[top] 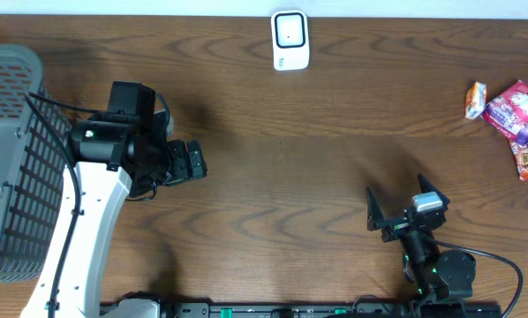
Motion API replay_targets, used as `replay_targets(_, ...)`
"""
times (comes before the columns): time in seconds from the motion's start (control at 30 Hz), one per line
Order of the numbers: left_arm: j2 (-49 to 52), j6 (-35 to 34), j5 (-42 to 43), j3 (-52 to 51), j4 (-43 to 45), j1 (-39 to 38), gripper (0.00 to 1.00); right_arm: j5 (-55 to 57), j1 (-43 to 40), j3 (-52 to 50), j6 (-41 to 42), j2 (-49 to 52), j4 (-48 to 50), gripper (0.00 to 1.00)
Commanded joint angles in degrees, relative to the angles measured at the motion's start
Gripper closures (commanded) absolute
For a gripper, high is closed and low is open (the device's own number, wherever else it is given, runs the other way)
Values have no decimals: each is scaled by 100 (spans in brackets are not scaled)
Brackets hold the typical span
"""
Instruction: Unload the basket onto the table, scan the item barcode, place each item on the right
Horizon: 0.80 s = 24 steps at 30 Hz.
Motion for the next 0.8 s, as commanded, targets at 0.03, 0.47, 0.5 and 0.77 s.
replay_targets(0.03, -7, 35, -59, 9, -31, 13, 2, 654, -48, -4, 407, -39, -105, 1)
replay_targets(0.47, -7, 37, -59, 9, -28, 13, 2, 949, -46, -4, 317, -39, -146, 1)
replay_targets(0.5, -7, 35, -59, 9, -28, 13, 2, 940, -46, -4, 319, -39, -146, 1)
replay_targets(0.77, -7, 35, -59, 9, -31, 13, 2, 931, -48, -4, 332, -39, -146, 1)
